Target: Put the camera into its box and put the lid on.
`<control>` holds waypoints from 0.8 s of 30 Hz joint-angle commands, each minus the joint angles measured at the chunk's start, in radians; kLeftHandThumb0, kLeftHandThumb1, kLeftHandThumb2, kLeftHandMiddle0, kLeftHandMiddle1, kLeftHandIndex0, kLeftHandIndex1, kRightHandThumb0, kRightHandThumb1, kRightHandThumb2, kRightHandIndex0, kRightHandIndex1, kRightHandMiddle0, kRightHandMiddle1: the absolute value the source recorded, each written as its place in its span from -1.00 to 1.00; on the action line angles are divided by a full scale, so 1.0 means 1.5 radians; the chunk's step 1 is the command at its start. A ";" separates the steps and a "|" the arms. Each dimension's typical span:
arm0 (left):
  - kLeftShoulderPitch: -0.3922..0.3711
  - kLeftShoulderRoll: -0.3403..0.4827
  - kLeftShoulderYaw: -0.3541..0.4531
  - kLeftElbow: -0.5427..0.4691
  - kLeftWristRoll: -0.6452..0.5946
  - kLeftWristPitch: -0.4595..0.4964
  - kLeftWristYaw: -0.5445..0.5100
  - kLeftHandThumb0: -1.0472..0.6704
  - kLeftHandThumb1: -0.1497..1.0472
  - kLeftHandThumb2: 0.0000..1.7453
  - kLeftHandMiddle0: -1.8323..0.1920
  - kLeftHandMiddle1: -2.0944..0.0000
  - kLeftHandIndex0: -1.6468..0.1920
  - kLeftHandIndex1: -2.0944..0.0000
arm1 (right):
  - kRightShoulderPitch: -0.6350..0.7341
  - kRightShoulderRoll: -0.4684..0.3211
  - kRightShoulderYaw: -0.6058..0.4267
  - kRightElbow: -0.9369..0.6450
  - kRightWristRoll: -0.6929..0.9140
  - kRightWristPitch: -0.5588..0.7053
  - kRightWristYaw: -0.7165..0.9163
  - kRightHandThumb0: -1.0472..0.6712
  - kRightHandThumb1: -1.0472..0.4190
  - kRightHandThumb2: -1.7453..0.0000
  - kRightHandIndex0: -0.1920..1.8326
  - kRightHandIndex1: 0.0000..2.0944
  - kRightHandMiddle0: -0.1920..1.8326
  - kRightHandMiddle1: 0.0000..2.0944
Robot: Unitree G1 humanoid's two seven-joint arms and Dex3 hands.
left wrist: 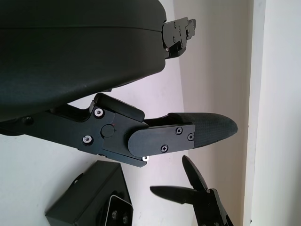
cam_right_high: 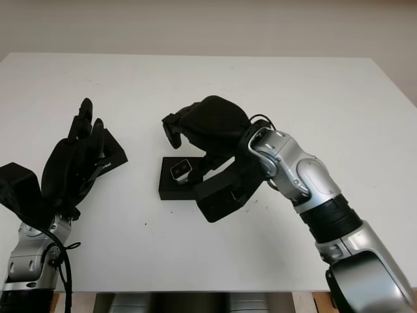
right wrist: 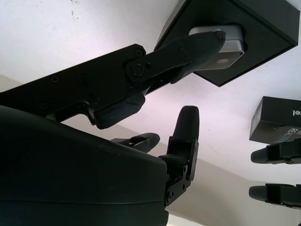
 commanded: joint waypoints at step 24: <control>-0.001 0.002 0.000 -0.005 -0.001 -0.008 -0.002 -0.69 1.00 -0.41 1.00 1.00 1.00 1.00 | 0.005 0.004 0.009 -0.004 0.006 0.010 0.035 -0.77 -0.89 0.94 -0.43 -0.95 -0.60 0.21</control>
